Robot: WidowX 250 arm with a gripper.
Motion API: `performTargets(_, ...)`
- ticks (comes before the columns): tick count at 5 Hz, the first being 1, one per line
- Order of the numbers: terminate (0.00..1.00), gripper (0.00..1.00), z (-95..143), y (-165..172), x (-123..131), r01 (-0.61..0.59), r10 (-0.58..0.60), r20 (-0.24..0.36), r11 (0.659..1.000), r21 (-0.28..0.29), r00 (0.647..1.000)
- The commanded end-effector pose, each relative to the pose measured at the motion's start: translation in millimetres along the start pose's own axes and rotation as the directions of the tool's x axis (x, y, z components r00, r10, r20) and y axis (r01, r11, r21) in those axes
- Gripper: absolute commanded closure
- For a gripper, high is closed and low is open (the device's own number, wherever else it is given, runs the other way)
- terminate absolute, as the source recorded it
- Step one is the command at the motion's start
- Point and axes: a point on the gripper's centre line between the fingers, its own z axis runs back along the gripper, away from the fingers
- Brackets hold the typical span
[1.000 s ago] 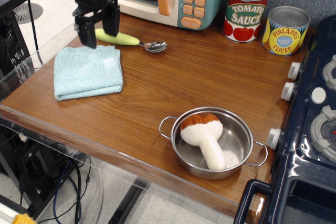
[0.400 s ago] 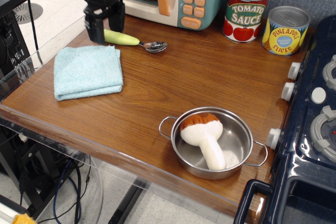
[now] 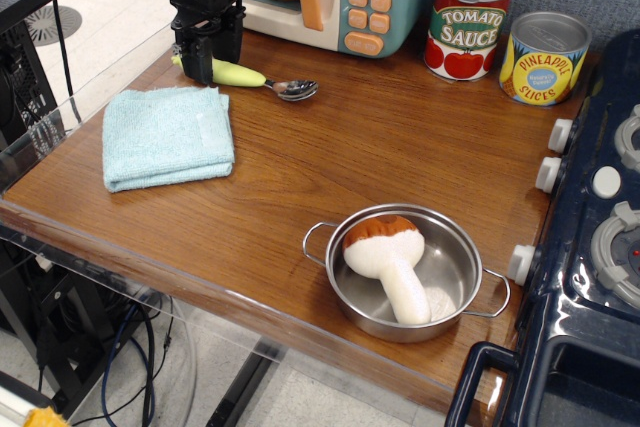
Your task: Move the spoon to the back right corner
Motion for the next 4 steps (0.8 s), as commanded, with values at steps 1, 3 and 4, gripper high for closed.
performTargets(1,0.00,1.00,24.1,-0.8,4.9,-0.011,0.012,0.018,0.998,-0.061,1.000)
performTargets(3,0.00,1.00,51.3,0.7,7.6,0.020,-0.018,0.025,0.997,-0.072,1.000)
performTargets(4,0.00,1.00,77.4,-0.4,-1.5,0.076,-0.074,0.023,0.990,-0.115,0.997)
